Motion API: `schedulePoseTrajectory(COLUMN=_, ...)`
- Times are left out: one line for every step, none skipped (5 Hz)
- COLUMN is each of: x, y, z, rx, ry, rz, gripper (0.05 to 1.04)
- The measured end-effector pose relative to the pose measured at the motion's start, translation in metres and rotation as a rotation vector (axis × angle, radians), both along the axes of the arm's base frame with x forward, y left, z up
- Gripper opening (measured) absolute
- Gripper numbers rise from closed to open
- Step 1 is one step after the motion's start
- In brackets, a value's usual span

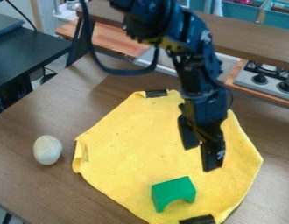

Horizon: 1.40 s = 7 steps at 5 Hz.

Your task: Put the green object to the left side of the cloth

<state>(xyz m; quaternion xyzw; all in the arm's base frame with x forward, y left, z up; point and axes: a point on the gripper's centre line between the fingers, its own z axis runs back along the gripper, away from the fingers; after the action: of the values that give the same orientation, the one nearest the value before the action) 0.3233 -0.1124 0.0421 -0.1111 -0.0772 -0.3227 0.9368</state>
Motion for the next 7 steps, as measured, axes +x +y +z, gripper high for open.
schedulePoseTrajectory(x=-0.013, y=0.005, z=-0.017, rx=0.005, ry=0.004, rz=-0.023, gripper=0.999)
schedulePoseTrajectory(x=-0.019, y=0.005, z=-0.022, rx=0.011, ry=0.008, rz=-0.036, gripper=0.999)
schedulePoseTrajectory(x=-0.023, y=0.011, z=-0.028, rx=0.020, ry=0.002, rz=-0.047, gripper=0.999)
schedulePoseTrajectory(x=-0.027, y=0.012, z=-0.033, rx=0.049, ry=-0.004, rz=-0.060, gripper=0.999)
schedulePoseTrajectory(x=-0.031, y=0.010, z=-0.037, rx=0.069, ry=-0.016, rz=-0.080, gripper=0.999)
schedulePoseTrajectory(x=-0.032, y=0.008, z=-0.039, rx=0.081, ry=-0.032, rz=-0.100, gripper=0.999)
schedulePoseTrajectory(x=-0.033, y=0.006, z=-0.041, rx=0.089, ry=-0.034, rz=-0.111, gripper=0.999)
